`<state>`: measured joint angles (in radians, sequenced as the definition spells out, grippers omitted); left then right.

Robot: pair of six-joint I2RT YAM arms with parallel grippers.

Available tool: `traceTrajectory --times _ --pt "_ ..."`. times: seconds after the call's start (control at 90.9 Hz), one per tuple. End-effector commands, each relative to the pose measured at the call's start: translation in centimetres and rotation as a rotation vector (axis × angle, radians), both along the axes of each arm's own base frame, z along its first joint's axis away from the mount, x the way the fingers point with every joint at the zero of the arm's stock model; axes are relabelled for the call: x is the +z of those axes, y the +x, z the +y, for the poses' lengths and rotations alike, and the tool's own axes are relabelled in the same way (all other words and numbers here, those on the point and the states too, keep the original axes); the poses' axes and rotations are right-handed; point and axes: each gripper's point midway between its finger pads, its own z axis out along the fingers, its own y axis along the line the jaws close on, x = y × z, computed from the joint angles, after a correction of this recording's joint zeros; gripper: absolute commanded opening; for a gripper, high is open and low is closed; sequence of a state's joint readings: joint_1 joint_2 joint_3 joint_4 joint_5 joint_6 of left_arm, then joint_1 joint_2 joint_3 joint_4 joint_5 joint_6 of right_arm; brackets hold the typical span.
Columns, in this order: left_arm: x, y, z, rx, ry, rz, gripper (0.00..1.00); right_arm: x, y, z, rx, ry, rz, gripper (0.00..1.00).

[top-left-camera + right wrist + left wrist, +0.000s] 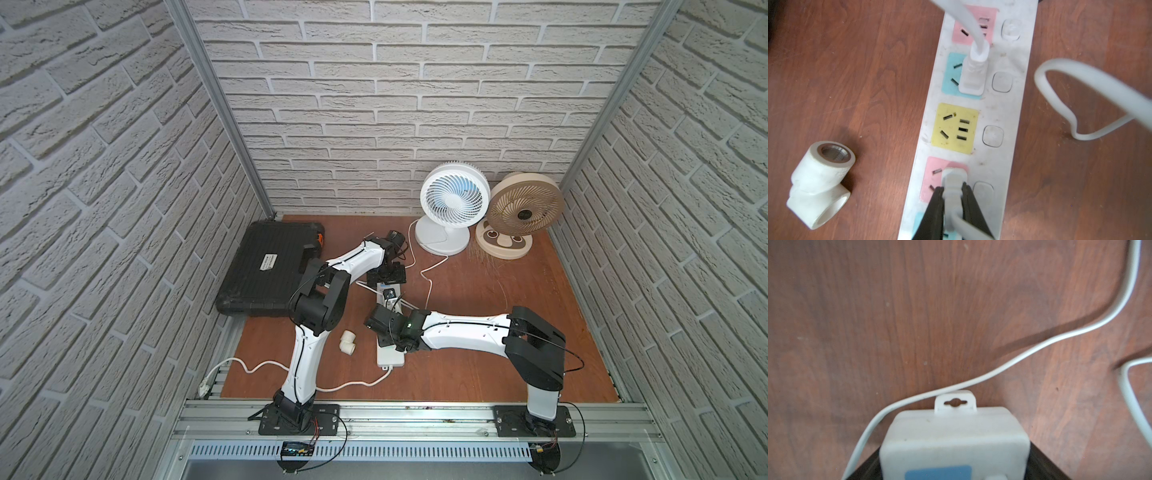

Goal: Unplug the desk fan from the power strip
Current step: Remove the plug from the socket.

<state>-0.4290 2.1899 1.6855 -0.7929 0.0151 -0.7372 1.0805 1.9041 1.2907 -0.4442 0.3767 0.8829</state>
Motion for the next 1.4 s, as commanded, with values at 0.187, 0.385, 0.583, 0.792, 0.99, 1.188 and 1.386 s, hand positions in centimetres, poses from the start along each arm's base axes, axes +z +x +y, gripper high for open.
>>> traceTrajectory --times 0.187,0.385,0.583,0.792,0.99,1.188,1.386 --pt "-4.2 -4.1 2.3 0.009 0.082 0.188 0.00 1.8 0.3 0.0 -0.001 0.012 -0.013 0.03" --pt "-4.3 -4.1 2.2 0.010 0.078 0.188 0.00 2.0 0.5 0.5 0.012 -0.062 -0.037 0.03" --pt "-4.3 -4.0 2.2 0.009 0.082 0.189 0.00 1.7 0.5 1.3 0.055 -0.208 -0.061 0.03" --pt "-4.2 -4.0 2.3 0.006 0.087 0.185 0.00 1.7 0.6 2.1 0.079 -0.281 -0.078 0.03" --pt "-4.1 -3.9 2.3 0.006 0.086 0.183 0.00 1.8 0.5 2.2 0.080 -0.261 -0.082 0.03" --pt "-4.0 -3.9 2.4 0.005 0.088 0.182 0.00 2.1 0.4 1.7 0.058 -0.224 -0.082 0.03" --pt "-3.9 -3.9 2.5 0.007 0.087 0.180 0.00 1.9 0.3 0.7 0.015 -0.101 -0.045 0.03"
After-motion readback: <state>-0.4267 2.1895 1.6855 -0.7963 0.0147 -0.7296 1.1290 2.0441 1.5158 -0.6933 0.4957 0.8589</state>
